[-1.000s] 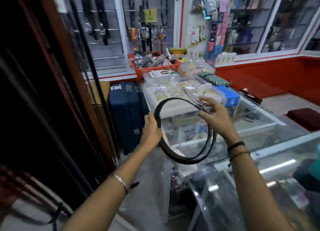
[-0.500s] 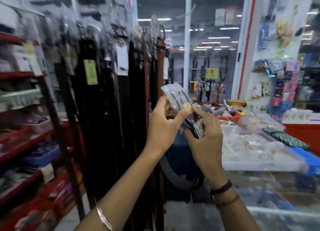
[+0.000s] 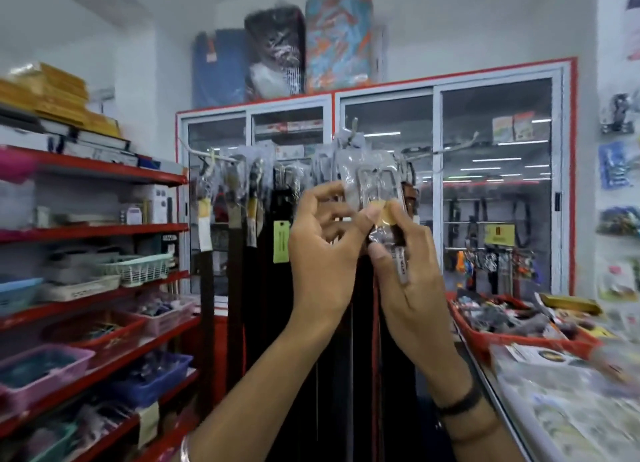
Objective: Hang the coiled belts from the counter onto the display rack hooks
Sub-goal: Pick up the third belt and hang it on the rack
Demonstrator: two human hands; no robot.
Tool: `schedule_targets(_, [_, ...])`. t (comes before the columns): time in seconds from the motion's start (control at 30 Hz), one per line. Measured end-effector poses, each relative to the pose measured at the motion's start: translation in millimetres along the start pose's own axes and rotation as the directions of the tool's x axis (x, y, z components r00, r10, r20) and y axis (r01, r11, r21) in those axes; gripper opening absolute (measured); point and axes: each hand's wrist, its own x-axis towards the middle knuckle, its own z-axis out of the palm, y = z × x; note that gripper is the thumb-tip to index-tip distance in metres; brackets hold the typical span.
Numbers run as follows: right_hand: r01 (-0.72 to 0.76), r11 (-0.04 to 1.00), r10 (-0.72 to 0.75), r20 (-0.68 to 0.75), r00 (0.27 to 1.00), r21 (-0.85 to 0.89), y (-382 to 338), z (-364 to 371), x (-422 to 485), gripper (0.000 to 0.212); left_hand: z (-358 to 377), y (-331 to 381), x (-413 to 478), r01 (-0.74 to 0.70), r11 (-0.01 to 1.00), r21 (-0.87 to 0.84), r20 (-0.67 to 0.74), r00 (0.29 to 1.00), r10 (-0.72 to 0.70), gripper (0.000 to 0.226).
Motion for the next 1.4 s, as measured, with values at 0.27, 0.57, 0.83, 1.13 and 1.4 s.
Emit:
schedule_targets(0.27, [0.059,0.998,-0.063,-0.099,0.993,-0.037,3.4,21.1,56.4,0.044,2.2,11.3,58.8,-0.063,0.997,0.032,0.088,0.994,0.06,0.036])
schedule_targets(0.57, [-0.061,0.998,0.061,-0.077,0.995,0.005,12.7,34.2,78.6,0.045,3.8,-2.4,87.9,-0.027,0.995,0.097,0.065,0.998,0.021,0.036])
schedule_targets(0.83, [-0.137,0.989,0.135,0.035,0.99,0.059,25.2,32.9,66.9,0.046,-0.9,-21.7,80.7,-0.025,0.991,0.131,0.056,0.998,0.018,0.036])
schedule_targets(1.13, [0.107,0.977,-0.104,0.022,0.994,-0.186,58.7,31.8,42.6,0.056,-39.0,-44.9,87.0,-0.556,0.468,0.687,0.439,0.83,0.343,0.045])
schedule_targets(1.4, [0.15,0.934,-0.132,0.077,0.988,-0.323,88.0,56.1,44.6,0.053,-49.7,-76.3,105.0,-0.603,0.224,0.766,0.538,0.791,0.291,0.061])
